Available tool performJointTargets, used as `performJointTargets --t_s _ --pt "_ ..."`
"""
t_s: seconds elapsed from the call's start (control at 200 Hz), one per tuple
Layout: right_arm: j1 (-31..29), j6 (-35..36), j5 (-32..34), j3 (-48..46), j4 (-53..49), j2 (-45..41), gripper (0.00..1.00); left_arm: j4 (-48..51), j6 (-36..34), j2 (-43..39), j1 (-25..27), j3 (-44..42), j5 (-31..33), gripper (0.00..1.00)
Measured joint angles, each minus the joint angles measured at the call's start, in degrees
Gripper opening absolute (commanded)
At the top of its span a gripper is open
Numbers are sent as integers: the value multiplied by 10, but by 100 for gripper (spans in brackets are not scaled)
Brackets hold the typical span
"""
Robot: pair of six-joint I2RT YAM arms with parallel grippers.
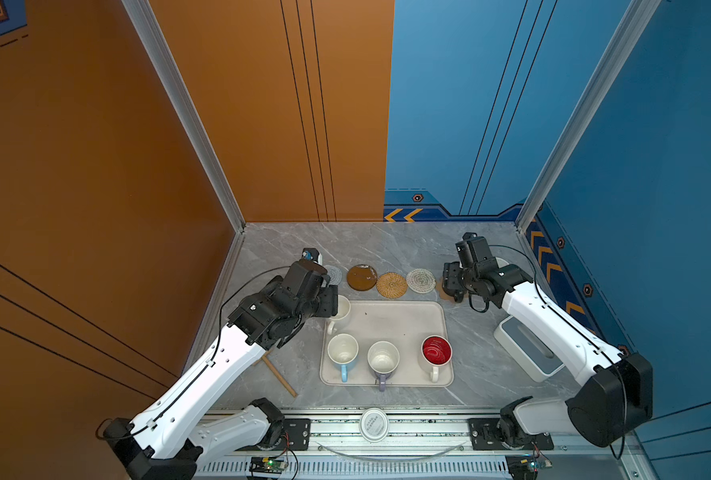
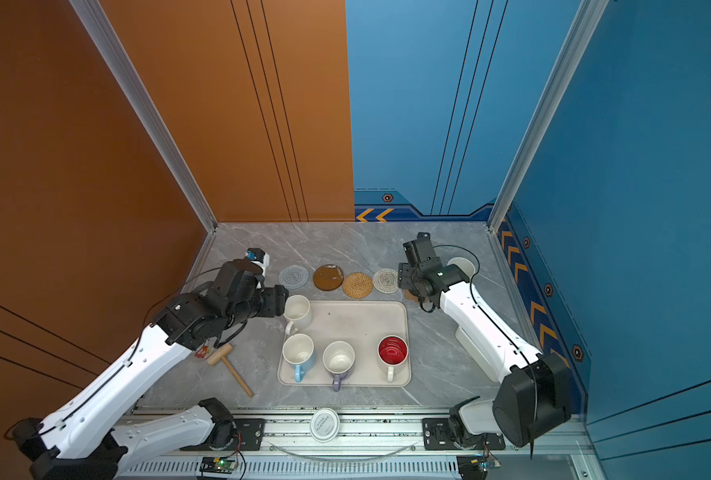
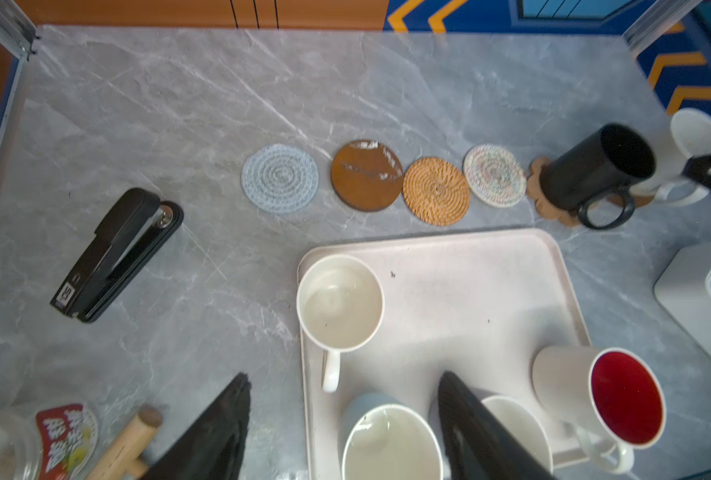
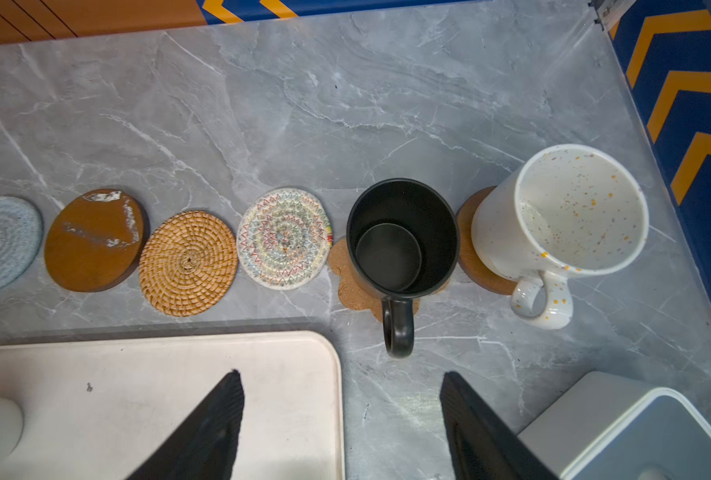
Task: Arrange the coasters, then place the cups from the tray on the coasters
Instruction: 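Open the right gripper and raise it while the left gripper moves over the white mug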
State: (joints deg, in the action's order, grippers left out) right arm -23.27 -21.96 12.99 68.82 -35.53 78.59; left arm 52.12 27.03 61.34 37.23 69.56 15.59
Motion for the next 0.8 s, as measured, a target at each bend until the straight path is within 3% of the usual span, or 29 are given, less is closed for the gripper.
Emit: performJointTargets --t_s 0.38,0.796 --pt "-36 -14 6 -17 0 -18 75 88 65 26 50 -52 -1 66" --pt "-51 -26 6 -32 1 -16 75 59 103 77 43 -93 5 62"
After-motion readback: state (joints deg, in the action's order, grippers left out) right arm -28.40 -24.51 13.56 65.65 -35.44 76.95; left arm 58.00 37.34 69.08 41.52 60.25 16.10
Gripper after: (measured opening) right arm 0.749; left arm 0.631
